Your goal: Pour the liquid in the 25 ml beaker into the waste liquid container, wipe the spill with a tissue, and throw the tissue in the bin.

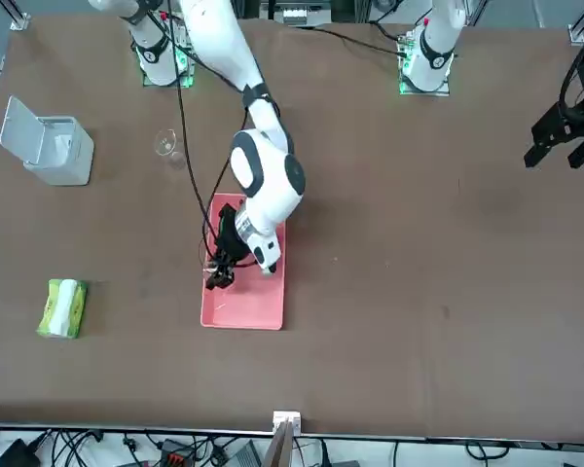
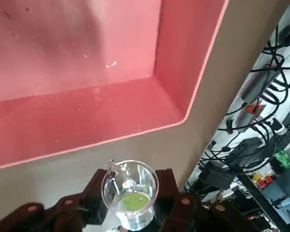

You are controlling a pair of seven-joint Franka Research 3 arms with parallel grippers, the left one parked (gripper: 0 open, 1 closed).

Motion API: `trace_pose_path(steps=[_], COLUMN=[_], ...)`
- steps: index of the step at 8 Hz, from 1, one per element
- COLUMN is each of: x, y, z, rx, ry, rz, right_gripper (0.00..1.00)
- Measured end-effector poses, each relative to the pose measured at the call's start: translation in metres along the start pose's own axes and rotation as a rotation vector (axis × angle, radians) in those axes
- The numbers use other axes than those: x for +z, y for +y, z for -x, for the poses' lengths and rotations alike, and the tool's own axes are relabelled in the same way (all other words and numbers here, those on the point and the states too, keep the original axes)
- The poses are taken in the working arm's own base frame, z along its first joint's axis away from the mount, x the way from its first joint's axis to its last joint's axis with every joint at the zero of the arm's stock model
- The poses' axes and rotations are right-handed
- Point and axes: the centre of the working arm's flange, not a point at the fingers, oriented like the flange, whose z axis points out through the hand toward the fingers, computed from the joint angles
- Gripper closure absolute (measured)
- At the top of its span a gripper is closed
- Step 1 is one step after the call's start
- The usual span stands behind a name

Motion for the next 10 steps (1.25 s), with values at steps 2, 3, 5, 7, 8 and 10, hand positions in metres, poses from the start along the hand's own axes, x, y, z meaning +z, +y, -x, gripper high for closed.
trace_pose_path(steps=[2, 3, 5, 7, 8, 10], x=[0.004, 0.006, 0.013, 0.018, 0.022, 0.031], y=[0.007, 0.013, 0.033, 0.048, 0.056, 0.072], z=[0.007, 0.015, 0.043, 0.069, 0.082, 0.115], rx=[0.039, 0.074, 0.163, 0.249, 0.279, 0.349], ry=[0.044, 0.084, 0.193, 0.298, 0.344, 0.422], rz=[-0.043, -0.083, -0.189, -0.304, -0.349, -0.433], right_gripper=[0.52, 0.52, 0.52, 0.52, 0.52, 0.52])
